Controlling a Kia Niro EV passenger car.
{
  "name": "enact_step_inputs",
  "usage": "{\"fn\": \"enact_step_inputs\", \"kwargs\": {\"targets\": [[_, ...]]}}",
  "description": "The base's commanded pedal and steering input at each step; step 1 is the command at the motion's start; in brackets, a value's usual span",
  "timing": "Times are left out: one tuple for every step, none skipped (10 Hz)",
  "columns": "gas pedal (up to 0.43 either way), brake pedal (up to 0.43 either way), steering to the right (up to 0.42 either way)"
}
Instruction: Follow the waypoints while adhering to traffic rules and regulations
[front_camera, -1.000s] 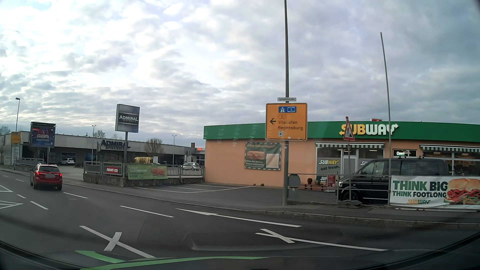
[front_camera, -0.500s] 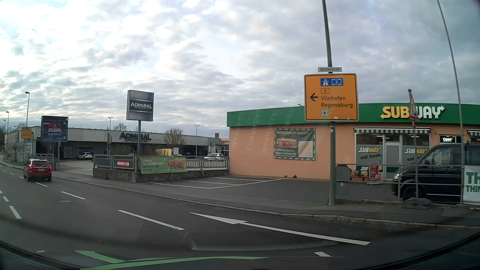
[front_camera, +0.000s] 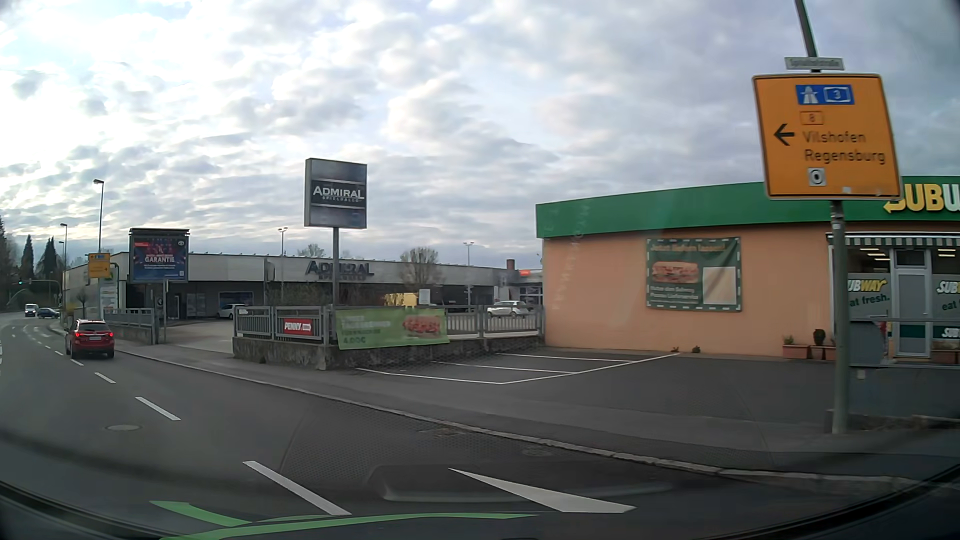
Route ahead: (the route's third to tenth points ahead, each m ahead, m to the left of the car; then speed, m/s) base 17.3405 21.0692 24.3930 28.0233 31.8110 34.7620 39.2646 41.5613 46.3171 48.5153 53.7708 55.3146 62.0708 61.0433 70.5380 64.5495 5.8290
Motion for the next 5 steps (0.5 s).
{"fn": "enact_step_inputs", "kwargs": {"targets": [[0.098,0.0,-0.239],[0.098,0.0,-0.242],[0.098,0.0,-0.245],[0.098,0.0,-0.247],[0.098,0.0,-0.251]]}}
